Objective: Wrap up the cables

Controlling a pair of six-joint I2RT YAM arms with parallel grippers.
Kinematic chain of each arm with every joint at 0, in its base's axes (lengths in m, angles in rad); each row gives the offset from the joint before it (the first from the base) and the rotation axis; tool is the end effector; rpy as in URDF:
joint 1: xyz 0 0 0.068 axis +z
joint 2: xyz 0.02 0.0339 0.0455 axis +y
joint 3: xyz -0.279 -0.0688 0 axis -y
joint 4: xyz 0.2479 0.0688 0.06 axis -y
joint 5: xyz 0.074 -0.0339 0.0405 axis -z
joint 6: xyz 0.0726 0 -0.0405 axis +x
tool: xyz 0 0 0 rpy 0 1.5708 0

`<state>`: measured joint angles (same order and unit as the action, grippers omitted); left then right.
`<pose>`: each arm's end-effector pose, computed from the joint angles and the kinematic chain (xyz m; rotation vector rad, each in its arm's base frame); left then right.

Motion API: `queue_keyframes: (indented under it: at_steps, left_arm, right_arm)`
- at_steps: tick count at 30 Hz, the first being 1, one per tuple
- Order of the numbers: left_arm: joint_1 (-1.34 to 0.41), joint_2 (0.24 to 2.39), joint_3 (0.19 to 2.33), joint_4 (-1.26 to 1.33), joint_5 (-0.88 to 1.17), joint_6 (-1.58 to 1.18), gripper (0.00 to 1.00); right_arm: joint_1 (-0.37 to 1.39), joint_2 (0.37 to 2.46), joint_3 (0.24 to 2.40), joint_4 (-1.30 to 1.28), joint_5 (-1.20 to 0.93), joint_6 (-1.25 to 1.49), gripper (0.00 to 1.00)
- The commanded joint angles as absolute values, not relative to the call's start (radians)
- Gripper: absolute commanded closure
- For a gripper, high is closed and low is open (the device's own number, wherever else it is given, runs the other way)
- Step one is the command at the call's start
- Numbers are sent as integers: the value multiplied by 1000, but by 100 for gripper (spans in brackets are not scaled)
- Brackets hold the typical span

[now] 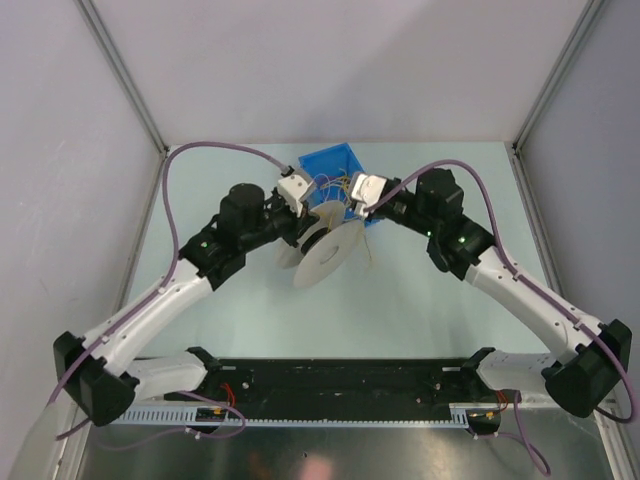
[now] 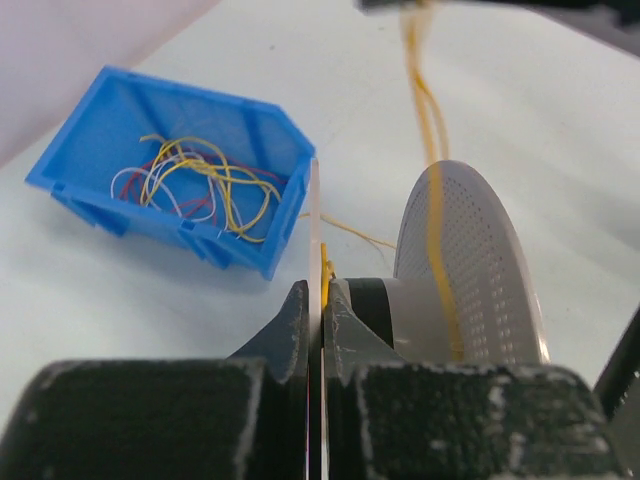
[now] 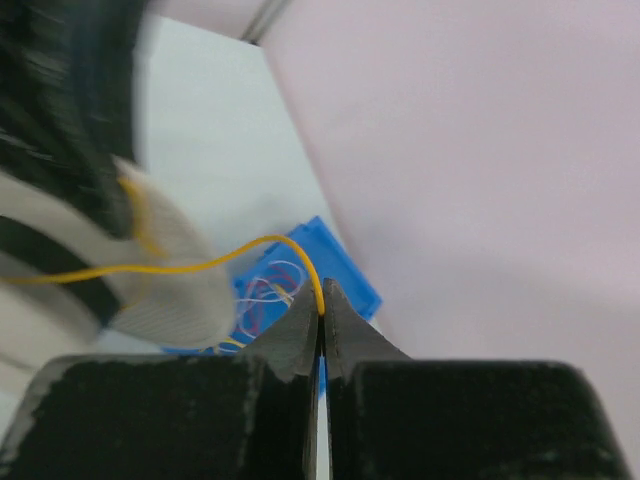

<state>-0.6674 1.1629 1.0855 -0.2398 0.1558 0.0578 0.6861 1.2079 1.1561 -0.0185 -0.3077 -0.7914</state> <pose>0.2283 -0.1943 0.3648 0.7826 1.7569 -0.5603 0.2294 0.2162 0.4114 -1.2668 1.0424 0.1718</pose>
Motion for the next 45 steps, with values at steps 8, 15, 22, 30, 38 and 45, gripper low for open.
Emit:
queue_keyframes:
  at_steps: [8, 15, 22, 30, 38, 45]
  left_arm:
    - [-605, 983, 1162, -162, 557, 156, 100]
    - [-577, 1049, 1427, -161, 527, 1, 100]
    - [-571, 1174, 1706, -161, 279, -127, 100]
    - [-563, 1213, 1872, -157, 119, -296, 100]
    - [-562, 1176, 1846, -159, -87, -379, 100]
    - [-563, 1159, 1809, -158, -194, -435, 100]
  right_arm:
    - [439, 1241, 1215, -8, -350, -669, 100]
    - [364, 1258, 1214, -129, -418, -570, 82]
    - [320, 1226, 1210, -235, -517, -442, 11]
    - [322, 1148, 1148, -213, -573, -342, 1]
    - [353, 1192, 1121, -165, -682, -330, 1]
    - [485, 1269, 1062, 58, -588, -306, 1]
